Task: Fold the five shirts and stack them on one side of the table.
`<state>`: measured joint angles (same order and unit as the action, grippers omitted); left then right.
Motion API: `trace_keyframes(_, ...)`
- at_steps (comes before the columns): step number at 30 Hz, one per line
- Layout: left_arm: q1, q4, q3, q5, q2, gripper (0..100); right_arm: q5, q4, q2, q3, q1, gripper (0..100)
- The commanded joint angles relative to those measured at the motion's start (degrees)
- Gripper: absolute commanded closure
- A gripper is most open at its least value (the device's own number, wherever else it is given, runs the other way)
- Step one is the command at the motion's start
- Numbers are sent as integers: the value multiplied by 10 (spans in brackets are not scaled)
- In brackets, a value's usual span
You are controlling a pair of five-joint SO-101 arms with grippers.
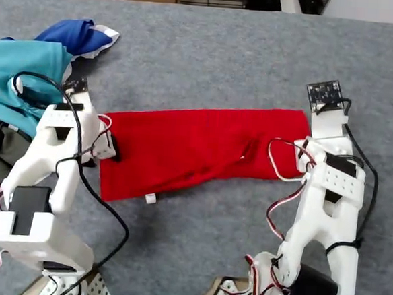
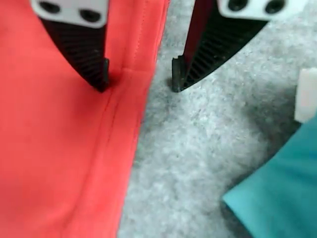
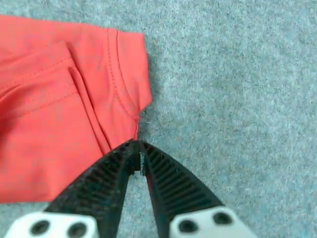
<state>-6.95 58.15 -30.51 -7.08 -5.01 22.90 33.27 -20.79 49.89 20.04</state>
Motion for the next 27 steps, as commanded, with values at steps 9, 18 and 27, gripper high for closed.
trace_keyframes(9,34,-11,5,29,-27,984,4,-8,-3,-1,13,993)
trace_keyframes(18,-26,111,127,72,-41,981,-86,-56,0,-29,130,993)
trace_keyframes(27,-28,282,338,126,-44,982,-94,-210,1,21,200,993)
